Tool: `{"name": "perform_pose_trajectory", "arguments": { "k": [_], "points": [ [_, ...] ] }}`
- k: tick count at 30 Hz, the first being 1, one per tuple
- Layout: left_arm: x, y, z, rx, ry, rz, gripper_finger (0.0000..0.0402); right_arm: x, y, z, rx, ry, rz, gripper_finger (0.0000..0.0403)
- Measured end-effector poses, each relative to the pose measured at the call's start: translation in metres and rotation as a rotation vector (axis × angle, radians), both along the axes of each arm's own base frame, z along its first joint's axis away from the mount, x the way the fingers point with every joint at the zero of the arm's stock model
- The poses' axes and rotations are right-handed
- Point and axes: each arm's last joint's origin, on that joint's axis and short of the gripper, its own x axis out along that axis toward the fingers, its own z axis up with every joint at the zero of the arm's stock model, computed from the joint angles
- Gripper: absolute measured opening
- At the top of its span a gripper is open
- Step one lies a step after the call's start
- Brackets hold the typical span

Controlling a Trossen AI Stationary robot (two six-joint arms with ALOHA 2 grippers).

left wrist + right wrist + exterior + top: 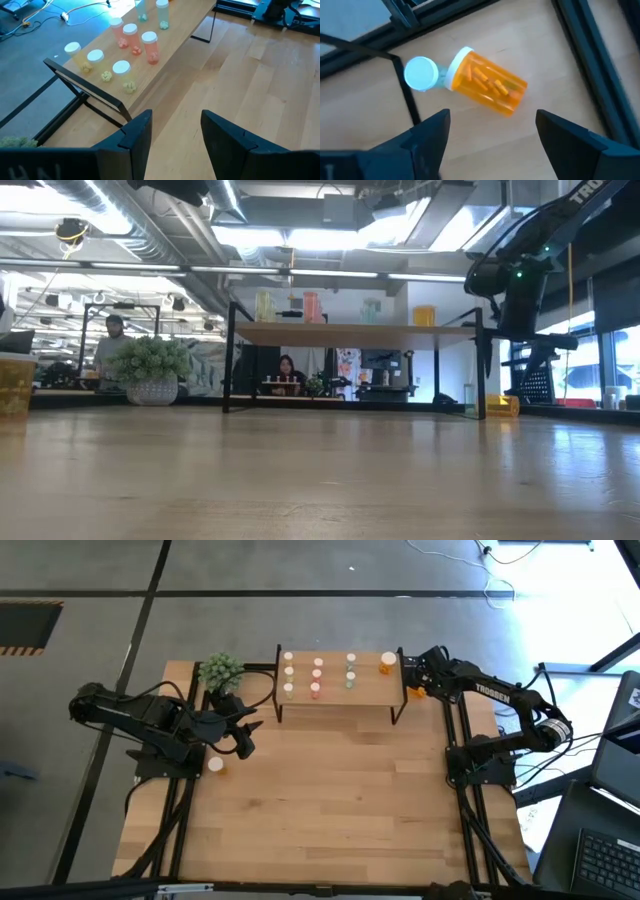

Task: Pick and place medicine bottles onto shelf by color
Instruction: Put the right orange pill bottle on the shelf aligned with the other orange pill bottle

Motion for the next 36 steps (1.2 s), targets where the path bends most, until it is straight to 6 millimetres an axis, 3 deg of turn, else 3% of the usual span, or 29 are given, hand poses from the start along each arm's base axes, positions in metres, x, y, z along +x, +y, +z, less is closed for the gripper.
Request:
{"name": "perform_pose_trajectory", "arguments": {
  "k": [12, 18, 22, 27, 36],
  "points": [
    [0.0, 0.0, 0.0, 0.0, 0.0, 0.0, 0.0164, -0.006, 0.006, -0.002, 0.03, 0.216, 0.205, 0.0296],
    [0.0, 0.0, 0.0, 0.0, 0.0, 0.0, 0.0164, -0.001, 0.01, -0.002, 0.03, 0.233, 0.263, 0.0296],
    [0.0, 0.0, 0.0, 0.0, 0.0, 0.0, 0.0164, -0.002, 0.011, -0.002, 0.012, 0.294, 0.246, 0.0296],
    [0.0, 0.0, 0.0, 0.0, 0.0, -0.001, 0.0164, 0.0, 0.008, -0.001, -0.014, 0.205, 0.121, 0.0296],
    [0.0, 0.0, 0.0, 0.0, 0.0, 0.0, 0.0164, 0.01, 0.012, -0.001, -0.04, 0.166, 0.118, 0.0296]
  ]
}}
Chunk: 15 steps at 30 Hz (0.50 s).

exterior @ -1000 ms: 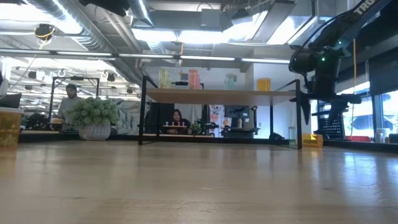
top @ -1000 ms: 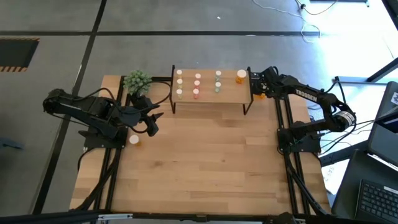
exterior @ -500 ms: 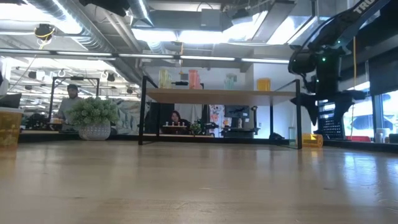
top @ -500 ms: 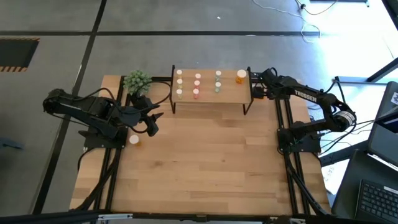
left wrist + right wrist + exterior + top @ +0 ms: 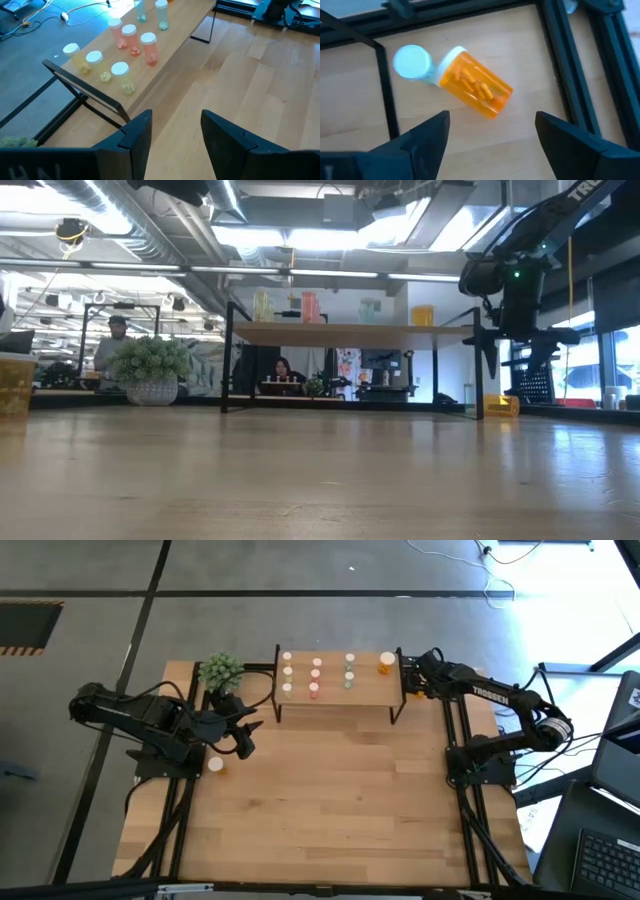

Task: Pick and place medicine bottles onto shelf by color
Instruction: Put the right orange pill bottle on the shelf aligned with the other orange pill bottle

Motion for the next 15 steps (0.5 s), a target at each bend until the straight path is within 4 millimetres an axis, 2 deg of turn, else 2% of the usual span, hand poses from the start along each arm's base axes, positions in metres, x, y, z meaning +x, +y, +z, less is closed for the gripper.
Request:
{"name": "perform_pose_trajectory", "arguments": {
  "k": [7, 10, 15],
  "points": [
    [0.0, 0.0, -0.0001, 0.0, 0.0, 0.0, 0.0164, 0.01, 0.0014, 0.0018, -0.044, -0.039, 0.033, 0.0296],
    [0.0, 0.0, -0.0001, 0.0, 0.0, 0.0, 0.0164, 0.0078, 0.004, 0.0006, -0.023, 0.001, 0.038, 0.0296],
    [0.0, 0.0, -0.0001, 0.0, 0.001, 0.0, 0.0164, 0.0062, 0.0044, 0.0006, -0.029, 0.1, 0.143, 0.0296]
  ]
}}
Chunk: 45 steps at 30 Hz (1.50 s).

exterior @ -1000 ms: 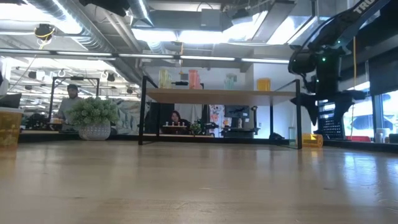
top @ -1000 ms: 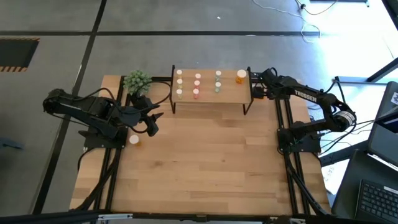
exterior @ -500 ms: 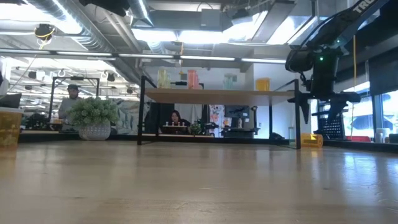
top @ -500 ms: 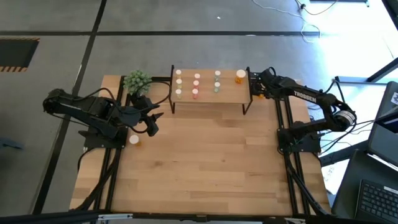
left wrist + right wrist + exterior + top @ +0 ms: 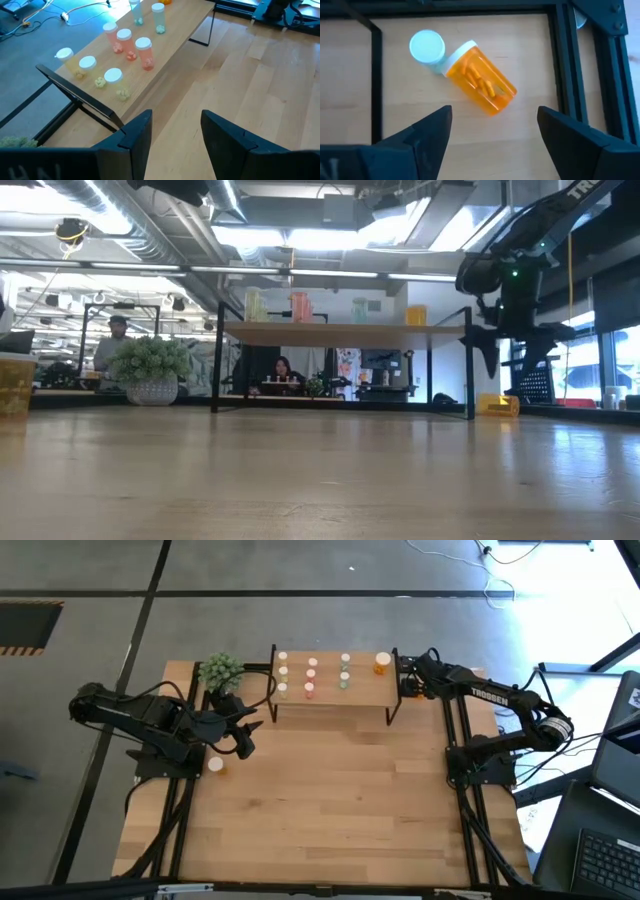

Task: Pick and place medicine bottles onto shelf by color
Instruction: Put the right orange pill bottle on the shelf aligned with the other orange pill bottle

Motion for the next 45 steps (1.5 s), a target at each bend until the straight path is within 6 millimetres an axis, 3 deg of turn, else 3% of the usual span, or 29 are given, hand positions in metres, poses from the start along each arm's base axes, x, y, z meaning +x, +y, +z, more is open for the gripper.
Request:
{"name": "perform_pose_trajectory", "arguments": {
  "k": [14, 26, 36, 45],
  "points": [
    [0.0, 0.0, 0.0, 0.0, 0.0, 0.0, 0.0164, 0.0, 0.0, 0.0, 0.017, 0.161, 0.293, 0.0296],
    [0.0, 0.0, 0.0, 0.0, 0.0, 0.0, 0.0164, 0.001, -0.008, -0.017, 0.072, 0.219, 0.269, 0.0296],
    [0.0, 0.0, 0.0, 0.0, 0.0, 0.0, 0.0164, 0.003, -0.017, -0.018, 0.027, 0.183, 0.252, 0.0296],
    [0.0, 0.0, 0.0, 0.0, -0.001, 0.0, 0.0164, 0.005, -0.025, -0.036, 0.099, 0.219, 0.32, 0.0296]
  ]
}}
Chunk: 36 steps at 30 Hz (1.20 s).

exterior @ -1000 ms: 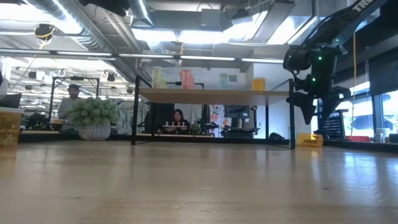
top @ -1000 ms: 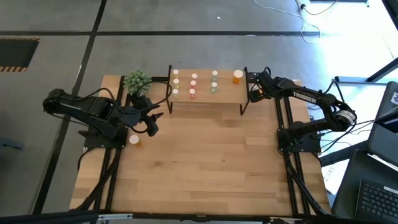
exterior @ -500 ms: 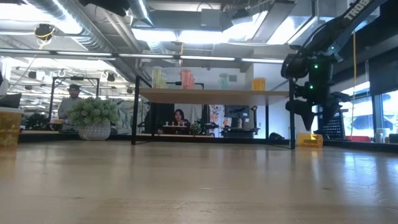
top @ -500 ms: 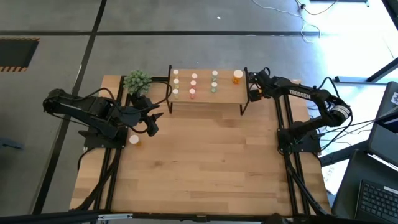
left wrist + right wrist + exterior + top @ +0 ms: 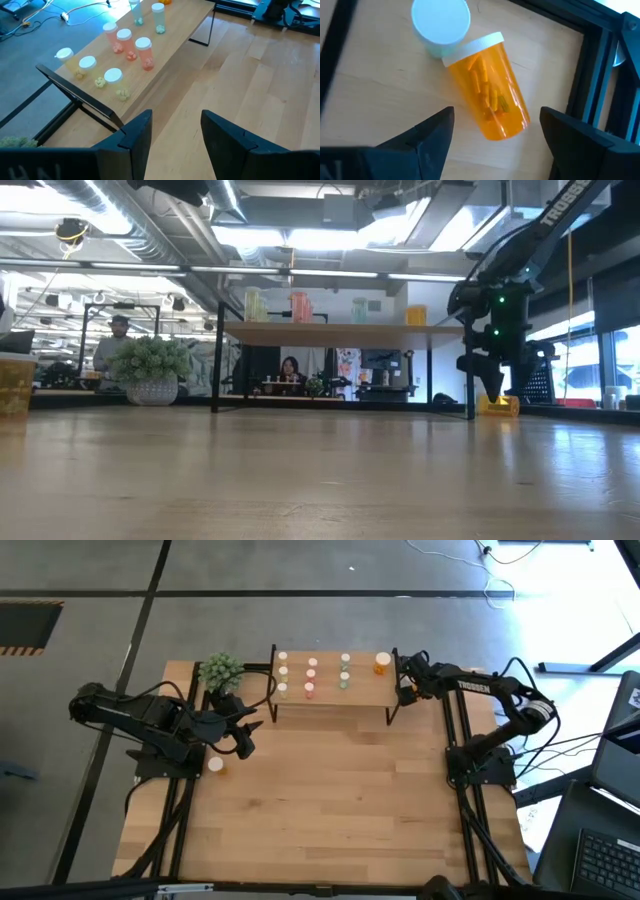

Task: Pick and place medicine bottles onto shelf by color
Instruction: Put the right orange pill bottle on the shelf aligned with the other orange pill bottle

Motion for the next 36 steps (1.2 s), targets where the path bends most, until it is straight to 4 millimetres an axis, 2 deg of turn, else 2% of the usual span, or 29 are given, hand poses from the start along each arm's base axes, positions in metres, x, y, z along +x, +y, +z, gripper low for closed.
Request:
{"name": "perform_pose_trajectory", "arguments": {
  "k": [18, 27, 36],
  "points": [
    [0.0, 0.0, 0.0, 0.0, 0.0, 0.0, 0.0164, 0.004, -0.006, -0.011, 0.027, -0.023, 0.019, 0.0296],
    [0.0, 0.0, 0.0, 0.0, 0.0, 0.0, 0.0164, 0.005, -0.006, -0.012, 0.027, -0.01, 0.025, 0.0274],
    [0.0, 0.0, 0.0, 0.0, 0.0, 0.0, 0.0164, 0.005, -0.006, -0.012, 0.029, -0.003, 0.03, 0.0272]
  ]
}}
